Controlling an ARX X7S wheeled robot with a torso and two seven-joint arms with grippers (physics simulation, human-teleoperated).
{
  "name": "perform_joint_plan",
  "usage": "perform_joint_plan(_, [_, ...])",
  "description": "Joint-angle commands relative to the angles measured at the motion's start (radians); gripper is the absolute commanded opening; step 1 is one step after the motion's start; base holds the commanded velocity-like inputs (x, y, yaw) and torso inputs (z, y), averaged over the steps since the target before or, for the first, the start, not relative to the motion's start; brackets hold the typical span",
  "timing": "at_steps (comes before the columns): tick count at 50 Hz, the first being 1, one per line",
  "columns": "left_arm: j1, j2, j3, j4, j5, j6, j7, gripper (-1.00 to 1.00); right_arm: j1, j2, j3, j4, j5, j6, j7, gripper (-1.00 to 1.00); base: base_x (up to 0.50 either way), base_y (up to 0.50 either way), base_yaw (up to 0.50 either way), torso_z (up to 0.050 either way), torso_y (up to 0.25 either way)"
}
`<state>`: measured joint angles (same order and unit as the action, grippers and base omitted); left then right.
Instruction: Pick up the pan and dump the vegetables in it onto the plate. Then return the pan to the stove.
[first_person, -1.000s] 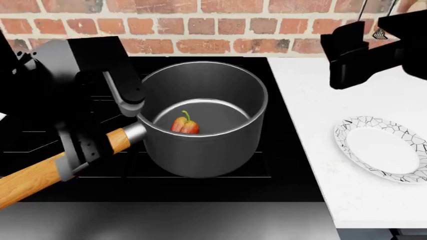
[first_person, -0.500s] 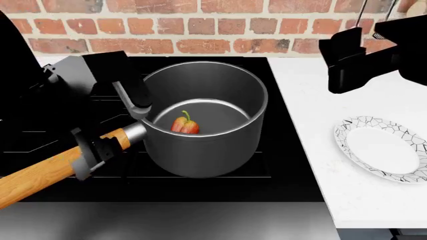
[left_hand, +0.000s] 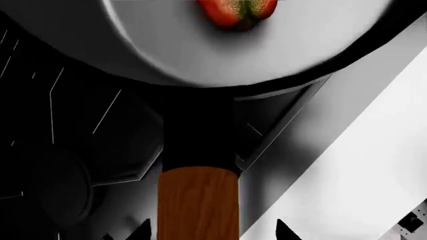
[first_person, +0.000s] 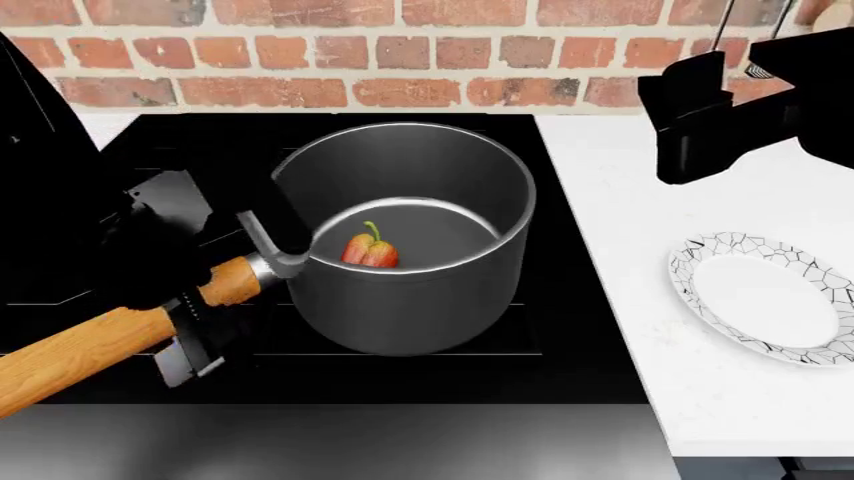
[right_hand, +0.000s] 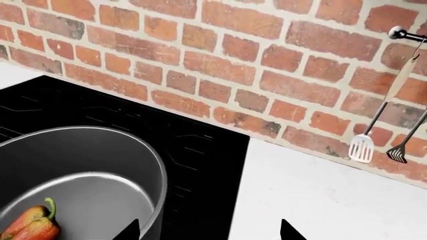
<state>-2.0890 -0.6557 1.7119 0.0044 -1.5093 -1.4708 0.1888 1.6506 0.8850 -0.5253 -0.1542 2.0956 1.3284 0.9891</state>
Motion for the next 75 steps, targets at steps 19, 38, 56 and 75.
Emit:
perform_joint_plan(19, [-0.022,-0.035,0.019,-0.022,-0.168,0.005,-0.172,-1.00,-0.003,0.027,-0.005,-0.020,0.009,-0.019,-0.008,1.00,0.00,0.00,0.00,0.000,0.000])
perform_joint_plan(38, [-0.238,-0.031,-0.086,0.018,-0.051,0.030,-0.176,-1.00,0.006,0.056,-0.003,-0.028,0.027,-0.035,-0.003,1.00,0.00,0.00,0.00,0.000,0.001])
perform_joint_plan(56, [-0.217,-0.094,-0.201,0.018,0.047,0.095,-0.144,-1.00,0.008,0.107,0.035,-0.059,0.018,-0.060,-0.007,1.00,0.00,0.00,0.00,0.000,0.001])
perform_joint_plan(75, [-0.230,-0.086,-0.303,0.048,-0.069,0.050,-0.262,-1.00,0.015,0.156,0.075,-0.097,0.012,-0.087,-0.005,1.00,-0.03,-0.23,0.00,0.000,0.001])
